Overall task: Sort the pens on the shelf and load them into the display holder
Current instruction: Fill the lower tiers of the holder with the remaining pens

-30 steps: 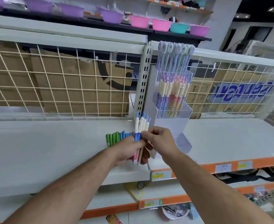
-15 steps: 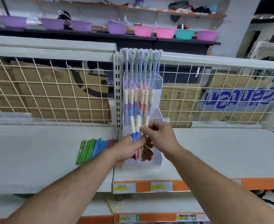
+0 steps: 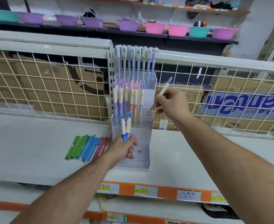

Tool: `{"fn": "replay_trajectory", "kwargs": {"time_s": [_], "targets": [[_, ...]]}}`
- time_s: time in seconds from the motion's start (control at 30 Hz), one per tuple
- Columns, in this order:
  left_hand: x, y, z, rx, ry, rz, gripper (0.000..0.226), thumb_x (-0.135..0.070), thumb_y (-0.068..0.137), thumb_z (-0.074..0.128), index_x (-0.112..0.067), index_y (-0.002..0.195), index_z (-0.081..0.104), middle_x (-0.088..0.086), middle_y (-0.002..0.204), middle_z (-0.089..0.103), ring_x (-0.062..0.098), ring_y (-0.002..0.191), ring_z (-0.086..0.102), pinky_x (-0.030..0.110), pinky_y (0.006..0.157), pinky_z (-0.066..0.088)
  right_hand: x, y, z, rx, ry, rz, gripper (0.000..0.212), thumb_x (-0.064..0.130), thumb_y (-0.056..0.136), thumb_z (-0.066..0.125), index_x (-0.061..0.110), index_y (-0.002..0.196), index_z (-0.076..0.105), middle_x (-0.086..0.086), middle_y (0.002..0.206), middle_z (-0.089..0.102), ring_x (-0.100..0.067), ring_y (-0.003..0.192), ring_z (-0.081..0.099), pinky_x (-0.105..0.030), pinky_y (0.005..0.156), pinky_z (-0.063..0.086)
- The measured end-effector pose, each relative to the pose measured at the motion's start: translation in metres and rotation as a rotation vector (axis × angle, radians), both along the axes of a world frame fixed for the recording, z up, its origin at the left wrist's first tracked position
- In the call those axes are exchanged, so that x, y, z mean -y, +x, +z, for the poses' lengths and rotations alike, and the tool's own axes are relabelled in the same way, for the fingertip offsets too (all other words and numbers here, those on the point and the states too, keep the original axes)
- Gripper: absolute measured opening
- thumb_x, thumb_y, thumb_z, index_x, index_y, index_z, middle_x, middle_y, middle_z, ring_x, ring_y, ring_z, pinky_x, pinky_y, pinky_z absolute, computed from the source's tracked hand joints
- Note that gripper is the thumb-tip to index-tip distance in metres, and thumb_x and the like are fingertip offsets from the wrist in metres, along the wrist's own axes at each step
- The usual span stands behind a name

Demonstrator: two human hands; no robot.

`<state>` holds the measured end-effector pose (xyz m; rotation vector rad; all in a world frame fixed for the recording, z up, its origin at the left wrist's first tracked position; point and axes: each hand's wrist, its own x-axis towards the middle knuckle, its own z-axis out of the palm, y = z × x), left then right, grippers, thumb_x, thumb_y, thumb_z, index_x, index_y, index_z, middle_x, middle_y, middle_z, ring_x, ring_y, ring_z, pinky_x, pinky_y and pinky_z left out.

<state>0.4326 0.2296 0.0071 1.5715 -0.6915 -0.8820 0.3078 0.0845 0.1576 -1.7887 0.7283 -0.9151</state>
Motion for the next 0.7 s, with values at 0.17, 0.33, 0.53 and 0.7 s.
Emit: {"fn": "replay_trajectory", "kwargs": {"time_s": [0.17, 0.33, 0.53, 0.7], "targets": [[-0.001, 0.004, -0.002, -0.04, -0.022, -0.047, 0.024, -0.021, 0.101, 0.049, -0.012, 0.085, 0.064, 0.0, 0.053, 0.044, 0.012, 0.044, 0.04, 0.035, 0.062, 0.057, 0.007, 0.023, 0.005, -0.05, -0.054, -0.067, 0.012, 0.007, 0.097, 0.06, 0.011, 0.088, 0.066, -0.007, 0.074, 0.071, -0.021, 0.06, 0.072, -0.039, 0.057, 0.062], [-0.004, 0.003, 0.004, -0.08, -0.059, -0.084, 0.019, -0.01, 0.096, 0.049, -0.01, 0.083, 0.063, 0.001, 0.053, 0.04, 0.013, 0.045, 0.037, 0.037, 0.063, 0.057, 0.007, 0.037, 0.005, -0.116, -0.106, -0.075, 0.009, 0.013, 0.1, 0.059, 0.016, 0.096, 0.066, -0.004, 0.08, 0.071, -0.01, 0.054, 0.069, -0.026, 0.051, 0.057], [-0.007, 0.003, 0.007, -0.11, -0.08, -0.102, 0.024, 0.002, 0.08, 0.043, -0.007, 0.078, 0.065, 0.004, 0.052, 0.039, 0.017, 0.047, 0.035, 0.039, 0.064, 0.058, 0.007, 0.043, 0.008, -0.187, -0.16, -0.106, 0.009, 0.016, 0.101, 0.058, 0.015, 0.095, 0.065, -0.007, 0.086, 0.071, -0.018, 0.07, 0.072, -0.03, 0.056, 0.061], [-0.007, 0.004, 0.007, -0.101, -0.074, -0.106, 0.025, 0.005, 0.083, 0.041, -0.006, 0.078, 0.064, 0.004, 0.051, 0.039, 0.017, 0.047, 0.036, 0.039, 0.066, 0.059, 0.007, 0.042, 0.009, -0.203, -0.154, -0.114, 0.01, 0.014, 0.1, 0.06, 0.014, 0.093, 0.066, -0.01, 0.088, 0.071, -0.021, 0.071, 0.072, -0.029, 0.055, 0.061]]}}
